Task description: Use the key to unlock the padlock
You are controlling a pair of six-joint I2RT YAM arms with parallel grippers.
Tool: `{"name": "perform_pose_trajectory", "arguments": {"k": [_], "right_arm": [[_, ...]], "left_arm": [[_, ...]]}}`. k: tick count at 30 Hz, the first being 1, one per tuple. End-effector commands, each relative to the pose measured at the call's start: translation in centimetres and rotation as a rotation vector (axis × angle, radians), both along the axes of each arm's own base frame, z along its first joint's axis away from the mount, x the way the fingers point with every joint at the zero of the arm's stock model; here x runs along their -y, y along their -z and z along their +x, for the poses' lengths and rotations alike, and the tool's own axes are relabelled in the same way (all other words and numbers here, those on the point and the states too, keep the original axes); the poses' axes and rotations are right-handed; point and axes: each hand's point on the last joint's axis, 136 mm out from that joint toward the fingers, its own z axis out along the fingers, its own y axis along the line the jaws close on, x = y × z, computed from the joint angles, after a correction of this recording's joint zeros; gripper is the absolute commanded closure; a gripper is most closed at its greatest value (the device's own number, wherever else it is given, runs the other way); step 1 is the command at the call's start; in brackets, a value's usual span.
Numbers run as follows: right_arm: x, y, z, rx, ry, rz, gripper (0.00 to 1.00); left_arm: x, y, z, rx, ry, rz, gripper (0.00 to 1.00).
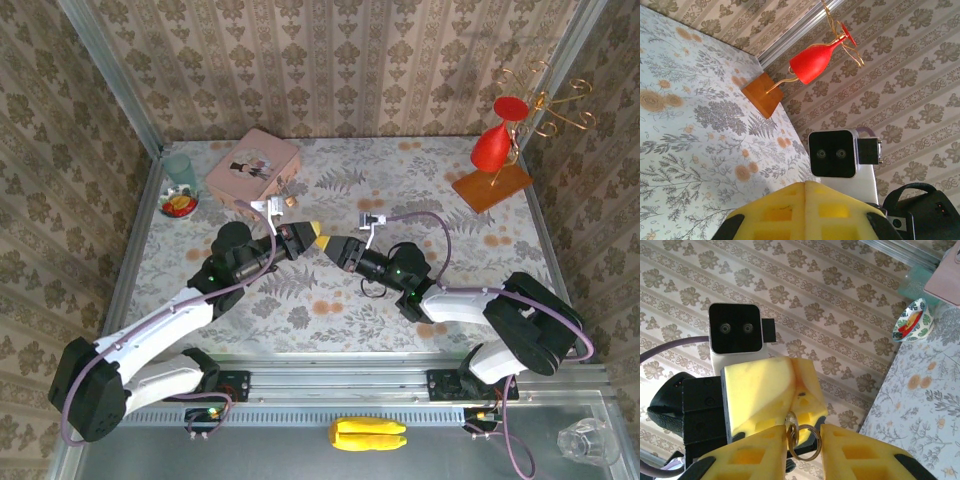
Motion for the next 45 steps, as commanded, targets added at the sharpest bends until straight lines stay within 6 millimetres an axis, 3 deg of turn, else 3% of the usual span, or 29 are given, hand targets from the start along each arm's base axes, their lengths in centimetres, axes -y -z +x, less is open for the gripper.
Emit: {"name": "perform_pose_trajectory", "arguments": {"k": [1, 11, 17, 22, 25, 31, 36, 41, 45], "right_arm": [[-0.5, -1.3, -0.3, 0.026, -0.026, 0.021, 0.76], [0.3, -1.3, -0.3, 0.038, 0.012, -0.031, 0.84], [1.5, -0.7, -0.1, 0.024, 0.075, -0.122, 0.95], [2.7, 0.7, 0.2, -0.014, 0.140, -0.257, 1.00], [3.6, 1.7, 0.3, -0.040, 0.179, -0.336, 1.00], [6.1, 3.8, 0.5, -0.089, 0.257, -0.487, 1.00], [8.0, 4.5, 0.1, -0.099, 0.307, -0.586, 1.00], [9.2, 4.8, -0.4, -0.089, 0.332, -0.639, 1.00], [9.9, 5.0, -0.8, -0.081, 0.340, -0.658, 1.00]], "left_arm": [[0.7, -2.3, -0.4, 0.038, 0.037, -0.052, 1.00], [1.2, -0.8, -0.7, 0.027, 0.042, -0.017, 1.00], [1.1, 0.5, -0.5, 0.028, 0.029, 0.071, 0.99], [0.6, 1.6, 0.4, 0.007, -0.013, 0.130, 0.78], [-0.3, 2.0, 1.4, -0.013, -0.057, 0.175, 0.58], [-4.6, 4.6, 5.1, -0.113, -0.249, 0.387, 0.44], [-8.0, 8.5, 8.7, -0.231, -0.409, 0.684, 0.33], [-9.6, 12.6, 12.8, -0.343, -0.528, 0.907, 0.29], [-8.6, 15.4, 16.6, -0.381, -0.524, 0.968, 0.30]]}}
